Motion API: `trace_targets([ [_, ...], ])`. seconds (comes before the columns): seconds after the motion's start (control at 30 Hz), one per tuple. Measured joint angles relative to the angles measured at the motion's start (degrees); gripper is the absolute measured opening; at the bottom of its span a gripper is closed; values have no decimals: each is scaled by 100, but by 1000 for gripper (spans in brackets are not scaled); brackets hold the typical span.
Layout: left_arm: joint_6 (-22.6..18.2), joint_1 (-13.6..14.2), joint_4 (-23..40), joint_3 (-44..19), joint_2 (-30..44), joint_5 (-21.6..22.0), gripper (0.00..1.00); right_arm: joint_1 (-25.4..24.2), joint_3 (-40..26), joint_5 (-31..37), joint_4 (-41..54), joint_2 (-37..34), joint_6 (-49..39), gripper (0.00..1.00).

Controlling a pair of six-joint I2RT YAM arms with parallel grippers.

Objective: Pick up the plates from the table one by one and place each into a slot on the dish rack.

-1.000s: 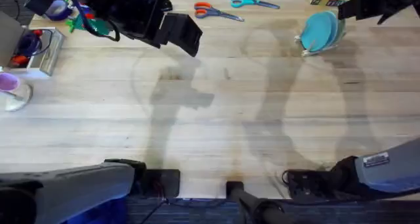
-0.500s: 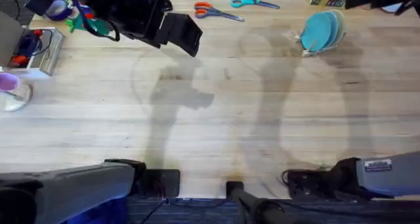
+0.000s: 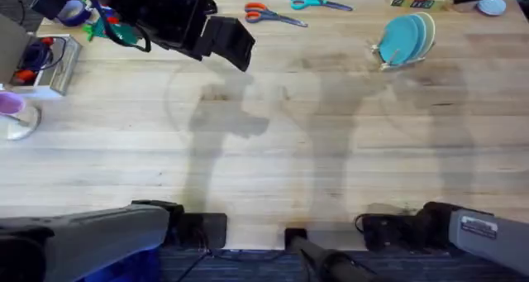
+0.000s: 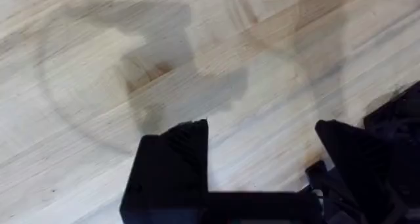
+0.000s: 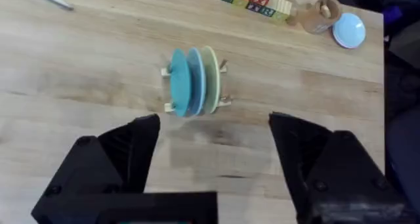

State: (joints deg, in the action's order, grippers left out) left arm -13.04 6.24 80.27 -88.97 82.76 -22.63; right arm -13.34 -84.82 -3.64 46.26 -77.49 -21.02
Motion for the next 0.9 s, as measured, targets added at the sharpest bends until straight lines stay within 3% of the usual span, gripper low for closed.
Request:
trace_targets([
  [0.47,2,0,2,0,0,0,994,913,0,-2,2036,1407,93,995],
  [0.9,0,0,2,0,0,2,994,1014,0,-2,3160,2360,289,996],
])
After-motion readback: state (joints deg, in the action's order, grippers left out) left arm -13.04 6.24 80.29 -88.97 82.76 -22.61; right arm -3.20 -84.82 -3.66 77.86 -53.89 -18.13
